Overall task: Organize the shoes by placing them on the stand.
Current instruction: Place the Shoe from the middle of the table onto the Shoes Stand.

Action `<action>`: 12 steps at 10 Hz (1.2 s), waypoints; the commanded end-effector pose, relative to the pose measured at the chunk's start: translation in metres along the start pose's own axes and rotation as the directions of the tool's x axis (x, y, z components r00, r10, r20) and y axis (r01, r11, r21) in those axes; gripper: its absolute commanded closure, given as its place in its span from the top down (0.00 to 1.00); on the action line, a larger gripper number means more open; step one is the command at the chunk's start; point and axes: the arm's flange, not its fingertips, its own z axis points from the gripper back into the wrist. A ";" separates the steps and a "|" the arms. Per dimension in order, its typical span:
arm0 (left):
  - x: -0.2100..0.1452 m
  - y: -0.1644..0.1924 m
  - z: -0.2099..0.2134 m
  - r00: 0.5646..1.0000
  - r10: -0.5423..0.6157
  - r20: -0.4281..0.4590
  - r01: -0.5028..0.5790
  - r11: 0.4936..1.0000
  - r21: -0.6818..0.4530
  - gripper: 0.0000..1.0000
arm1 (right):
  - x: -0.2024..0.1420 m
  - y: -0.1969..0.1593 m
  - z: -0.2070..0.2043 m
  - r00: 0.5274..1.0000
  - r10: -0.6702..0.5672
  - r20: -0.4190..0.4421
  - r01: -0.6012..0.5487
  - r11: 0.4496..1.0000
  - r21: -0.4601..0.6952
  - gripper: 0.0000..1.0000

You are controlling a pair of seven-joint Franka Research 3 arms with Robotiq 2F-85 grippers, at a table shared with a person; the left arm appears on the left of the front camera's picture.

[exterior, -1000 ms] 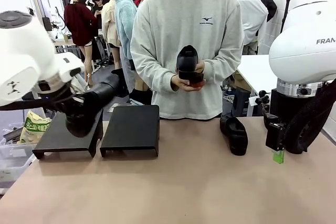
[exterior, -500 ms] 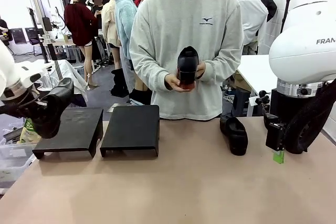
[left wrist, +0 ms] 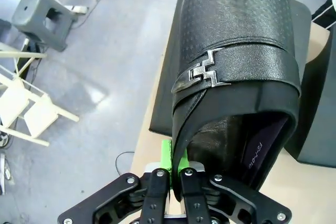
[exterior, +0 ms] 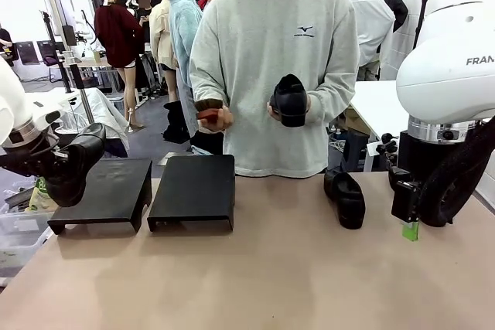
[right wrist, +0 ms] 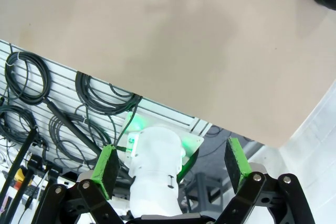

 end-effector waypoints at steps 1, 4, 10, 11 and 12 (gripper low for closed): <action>0.000 0.006 -0.004 1.000 0.005 0.007 -0.005 1.000 -0.002 0.00 | -0.001 0.001 -0.001 1.000 -0.001 -0.004 0.001 1.000 0.005 1.00; 0.003 -0.008 -0.006 0.999 -0.015 0.042 0.014 1.000 0.024 0.00 | -0.001 0.001 -0.001 1.000 -0.001 -0.004 0.001 1.000 0.005 1.00; 0.036 0.013 -0.067 0.997 0.003 0.076 -0.001 1.000 -0.026 0.00 | -0.001 0.001 -0.001 1.000 -0.001 -0.004 0.001 1.000 0.005 1.00; 0.038 0.014 -0.066 0.998 -0.001 0.058 0.004 0.999 -0.043 0.00 | -0.001 0.001 -0.001 1.000 -0.001 -0.004 0.001 1.000 0.005 1.00; 0.040 0.016 -0.065 1.000 -0.006 0.027 0.007 0.998 -0.063 0.00 | -0.001 0.001 -0.001 1.000 -0.001 -0.004 0.001 1.000 0.005 1.00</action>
